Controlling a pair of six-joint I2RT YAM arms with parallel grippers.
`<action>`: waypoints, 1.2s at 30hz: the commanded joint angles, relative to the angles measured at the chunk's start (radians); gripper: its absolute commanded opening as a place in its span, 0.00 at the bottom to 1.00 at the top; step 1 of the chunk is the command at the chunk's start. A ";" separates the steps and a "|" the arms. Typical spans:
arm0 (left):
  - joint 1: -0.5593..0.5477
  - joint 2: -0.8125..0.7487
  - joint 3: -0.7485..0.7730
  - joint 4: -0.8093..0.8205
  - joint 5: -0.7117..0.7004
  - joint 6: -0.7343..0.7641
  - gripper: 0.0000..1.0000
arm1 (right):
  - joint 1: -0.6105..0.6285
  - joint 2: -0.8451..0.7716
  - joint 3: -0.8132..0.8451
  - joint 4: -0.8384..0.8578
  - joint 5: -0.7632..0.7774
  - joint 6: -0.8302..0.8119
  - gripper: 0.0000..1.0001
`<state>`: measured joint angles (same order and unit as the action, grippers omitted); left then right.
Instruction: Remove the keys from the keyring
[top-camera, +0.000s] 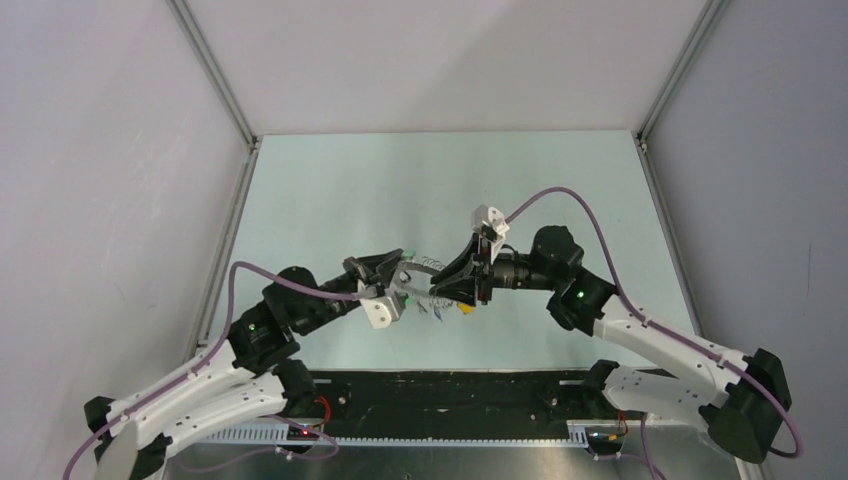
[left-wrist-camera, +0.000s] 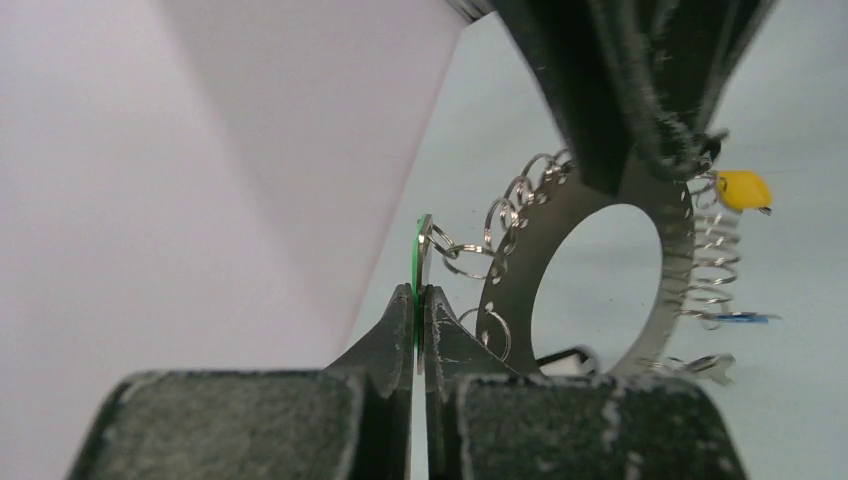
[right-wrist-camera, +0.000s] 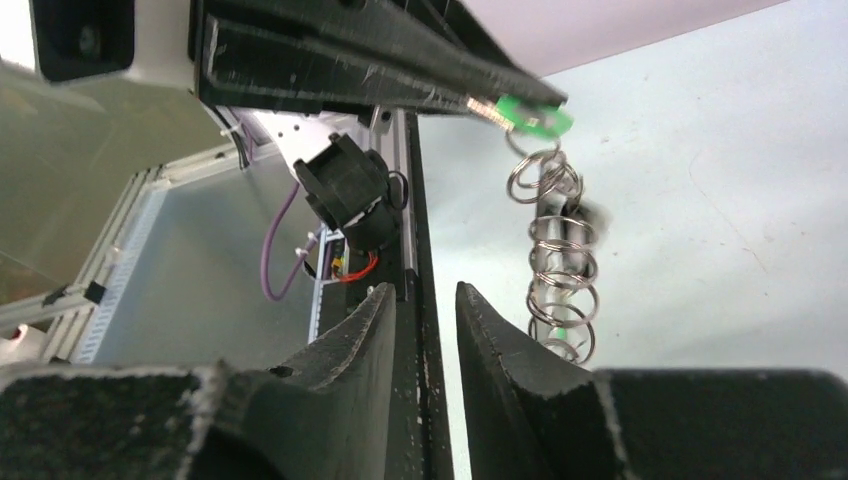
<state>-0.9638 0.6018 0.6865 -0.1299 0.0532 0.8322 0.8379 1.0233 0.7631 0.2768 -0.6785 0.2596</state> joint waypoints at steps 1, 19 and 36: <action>0.008 -0.007 0.039 0.137 -0.024 0.018 0.00 | -0.009 -0.058 -0.006 -0.103 0.017 -0.139 0.34; 0.008 0.031 0.060 0.136 -0.007 -0.016 0.00 | -0.018 -0.156 -0.101 0.090 0.337 -0.054 0.45; -0.003 0.203 0.179 0.115 -0.022 -0.441 0.00 | -0.076 -0.324 -0.155 -0.034 0.430 0.011 1.00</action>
<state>-0.9600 0.8139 0.8139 -0.0914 0.0429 0.5434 0.7830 0.7258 0.6033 0.2657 -0.2955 0.1944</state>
